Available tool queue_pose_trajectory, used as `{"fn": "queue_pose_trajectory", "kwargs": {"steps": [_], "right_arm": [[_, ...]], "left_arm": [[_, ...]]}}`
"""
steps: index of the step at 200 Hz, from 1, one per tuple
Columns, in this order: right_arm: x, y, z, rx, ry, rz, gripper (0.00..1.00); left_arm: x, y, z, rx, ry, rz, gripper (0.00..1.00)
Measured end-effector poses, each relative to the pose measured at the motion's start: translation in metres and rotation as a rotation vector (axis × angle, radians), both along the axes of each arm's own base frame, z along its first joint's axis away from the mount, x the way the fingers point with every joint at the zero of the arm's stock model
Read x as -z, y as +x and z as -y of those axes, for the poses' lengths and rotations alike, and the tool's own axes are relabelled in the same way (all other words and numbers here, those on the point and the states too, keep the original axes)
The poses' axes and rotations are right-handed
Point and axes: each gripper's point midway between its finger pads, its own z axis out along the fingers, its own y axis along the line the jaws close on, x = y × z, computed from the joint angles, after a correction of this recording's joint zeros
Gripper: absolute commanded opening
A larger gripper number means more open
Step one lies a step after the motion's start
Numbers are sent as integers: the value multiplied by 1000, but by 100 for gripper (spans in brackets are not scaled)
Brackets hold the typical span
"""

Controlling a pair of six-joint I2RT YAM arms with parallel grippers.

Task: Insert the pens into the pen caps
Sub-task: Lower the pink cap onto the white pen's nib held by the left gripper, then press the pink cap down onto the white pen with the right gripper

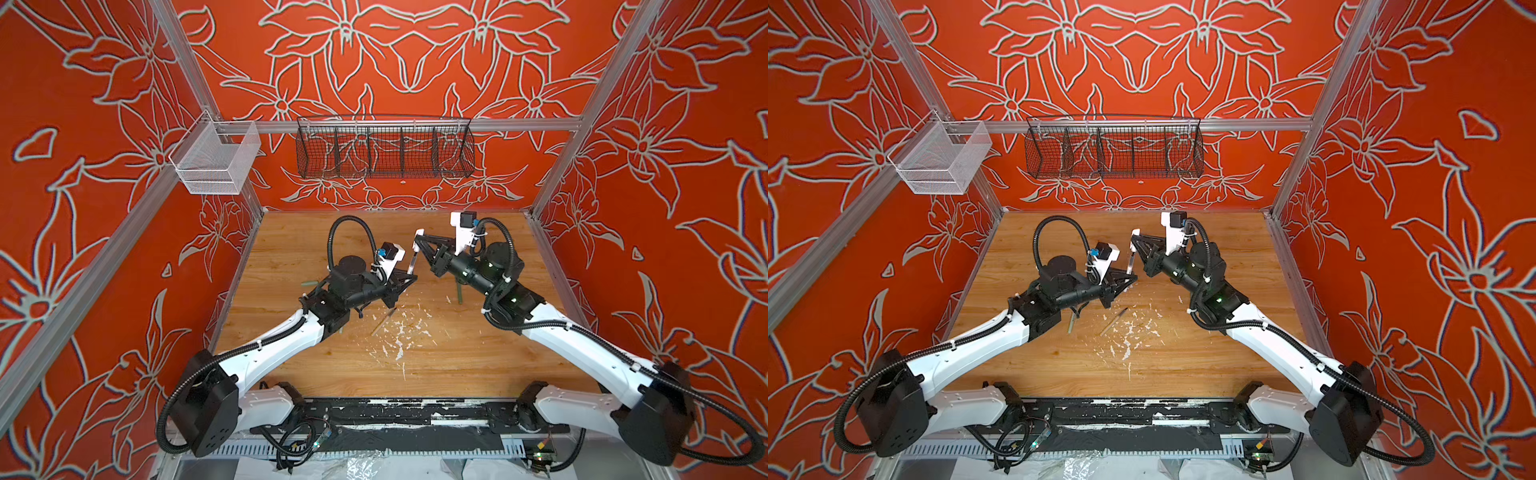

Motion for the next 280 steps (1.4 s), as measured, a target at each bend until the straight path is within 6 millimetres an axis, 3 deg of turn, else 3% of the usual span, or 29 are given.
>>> {"fn": "queue_pose_trajectory", "kwargs": {"steps": [190,255,280], "right_arm": [[26,-13,-8,-72,14,-16,14],[35,-22,-11,-99,-41,-23,34],[32,-29,-5,-98,-60,-17,37]], "left_arm": [[4,1,-2,-16,4,-24,0],[2,8,-6,-61,4,-13,0],[3,10,-8,-77,12,-6,0]]}}
